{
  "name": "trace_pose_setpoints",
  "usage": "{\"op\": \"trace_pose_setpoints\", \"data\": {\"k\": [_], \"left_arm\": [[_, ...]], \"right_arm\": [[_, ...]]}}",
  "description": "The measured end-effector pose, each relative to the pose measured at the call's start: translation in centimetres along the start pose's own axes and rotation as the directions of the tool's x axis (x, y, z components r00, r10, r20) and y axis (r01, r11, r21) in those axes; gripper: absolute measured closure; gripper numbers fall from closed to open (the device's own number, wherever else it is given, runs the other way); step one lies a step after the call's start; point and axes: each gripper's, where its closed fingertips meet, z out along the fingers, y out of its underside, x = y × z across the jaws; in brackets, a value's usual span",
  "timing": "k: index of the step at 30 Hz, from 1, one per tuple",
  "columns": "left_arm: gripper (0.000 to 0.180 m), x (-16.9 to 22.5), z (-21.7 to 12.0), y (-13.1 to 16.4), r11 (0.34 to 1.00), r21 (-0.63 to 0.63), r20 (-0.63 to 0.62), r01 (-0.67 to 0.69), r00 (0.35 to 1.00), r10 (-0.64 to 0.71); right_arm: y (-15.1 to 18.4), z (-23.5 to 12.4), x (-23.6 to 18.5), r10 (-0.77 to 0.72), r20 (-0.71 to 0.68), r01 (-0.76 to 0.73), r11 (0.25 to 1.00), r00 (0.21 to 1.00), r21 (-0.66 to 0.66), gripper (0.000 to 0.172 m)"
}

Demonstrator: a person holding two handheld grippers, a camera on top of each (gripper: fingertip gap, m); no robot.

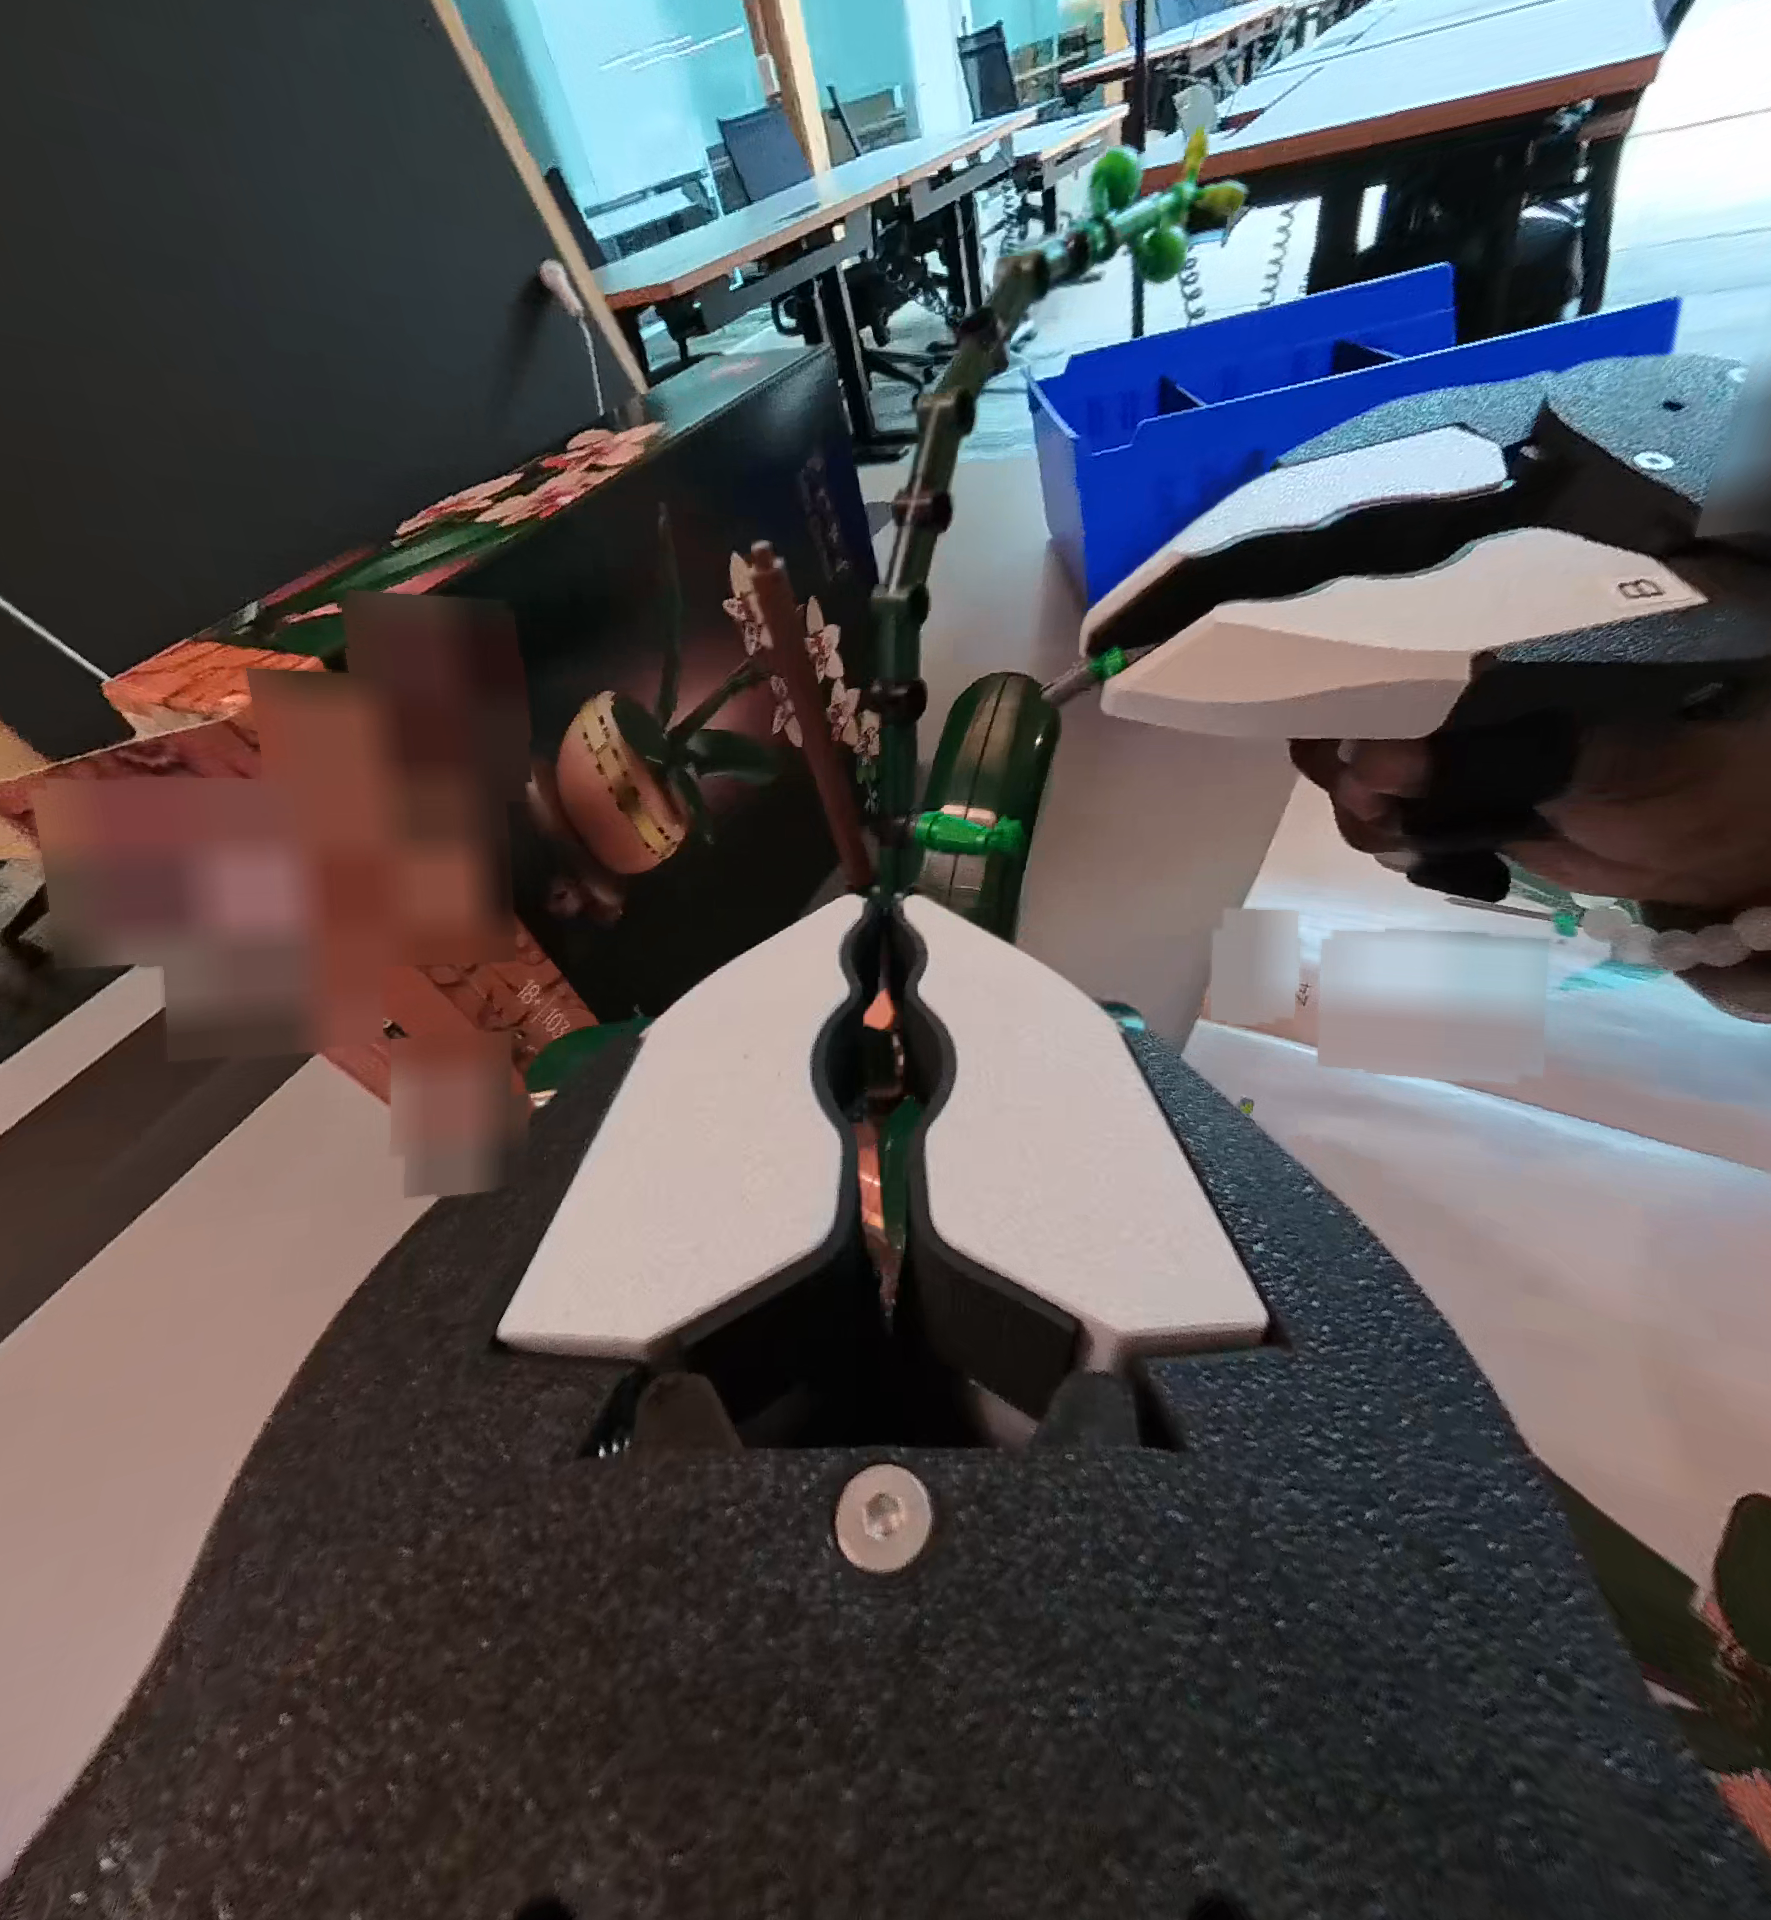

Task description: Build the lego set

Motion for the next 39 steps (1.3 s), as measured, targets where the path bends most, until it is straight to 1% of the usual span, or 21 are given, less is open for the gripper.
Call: {"op": "trace_pose_setpoints", "data": {"k": [3,8,11,18,21,23,25,26,27,28,30,32,35,37,39], "left_arm": [[0.18,0.2,0.0,0.3,1.0,0.004,-0.016,0.023,1.0,-0.023],[0.179,0.9,0.7,0.8,0.999,0.0,-0.035,0.035,0.999,-0.035],[0.179,1.3,1.0,0.7,0.999,0.006,-0.046,0.038,0.998,-0.038],[0.179,1.4,1.1,0.6,0.999,0.018,-0.033,0.03,0.999,-0.029],[0.178,0.5,0.5,0.0,0.999,0.021,0.009,-0.027,1.0,0.026],[0.178,-0.7,-0.2,-1.2,0.996,0.03,0.038,-0.087,0.996,0.086],[0.174,-1.6,-0.8,-2.9,0.988,0.047,0.02,-0.144,0.989,0.144],[0.172,-1.8,-1.0,-3.7,0.984,0.047,-0.018,-0.172,0.985,0.173],[0.165,-1.8,-1.1,-4.1,0.981,0.036,-0.079,-0.19,0.978,0.192],[0.165,-1.9,-1.1,-4.5,0.98,0.025,-0.138,-0.196,0.971,0.197],[0.157,-2.2,-0.7,-5.2,0.98,0.023,-0.247,-0.199,0.949,0.199],[0.154,-2.5,-0.1,-5.9,0.973,0.036,-0.335,-0.229,0.914,0.228],[0.151,-1.8,0.4,-6.1,0.963,0.018,-0.531,-0.27,0.813,0.238],[0.152,-0.8,0.1,-5.8,0.958,-0.011,-0.684,-0.285,0.701,0.201],[0.152,0.0,-0.2,-5.6,0.954,-0.052,-0.794,-0.294,0.591,0.139]], "right_arm": [[0.4,0.7,0.1,-0.035,-0.011,0.034,0.999,0.999,-0.011,0.167],[0.1,1.6,-0.2,-0.1,-0.018,0.099,0.995,0.995,-0.014,0.166],[0.5,1.9,-0.3,-0.111,-0.023,0.11,0.994,0.994,-0.028,0.166],[0.1,2.3,-0.2,-0.139,-0.05,0.139,0.99,0.989,-0.001,0.166],[-0.9,2.1,-0.1,-0.184,-0.084,0.186,0.982,0.979,0.027,0.167],[-1.4,1.9,0.3,-0.251,-0.137,0.257,0.966,0.958,0.027,0.167],[-1.9,1.9,0.5,-0.328,-0.188,0.338,0.941,0.926,0.019,0.167],[-2.2,1.8,0.5,-0.375,-0.209,0.386,0.922,0.903,0.013,0.167],[-2.5,1.8,0.4,-0.424,-0.231,0.436,0.9,0.875,0.0,0.167],[-2.6,1.8,0.3,-0.465,-0.247,0.476,0.879,0.85,-0.016,0.167],[-2.7,1.8,0.1,-0.504,-0.263,0.514,0.857,0.822,-0.034,0.167],[-2.9,1.9,0.4,-0.515,-0.287,0.525,0.85,0.808,-0.05,0.167],[-3.0,2.0,0.9,-0.531,-0.317,0.539,0.84,0.786,-0.071,0.166],[-2.8,2.1,1.2,-0.539,-0.322,0.542,0.836,0.779,-0.088,0.166],[-2.7,2.3,1.4,-0.537,-0.329,0.538,0.837,0.777,-0.095,0.166]]}}
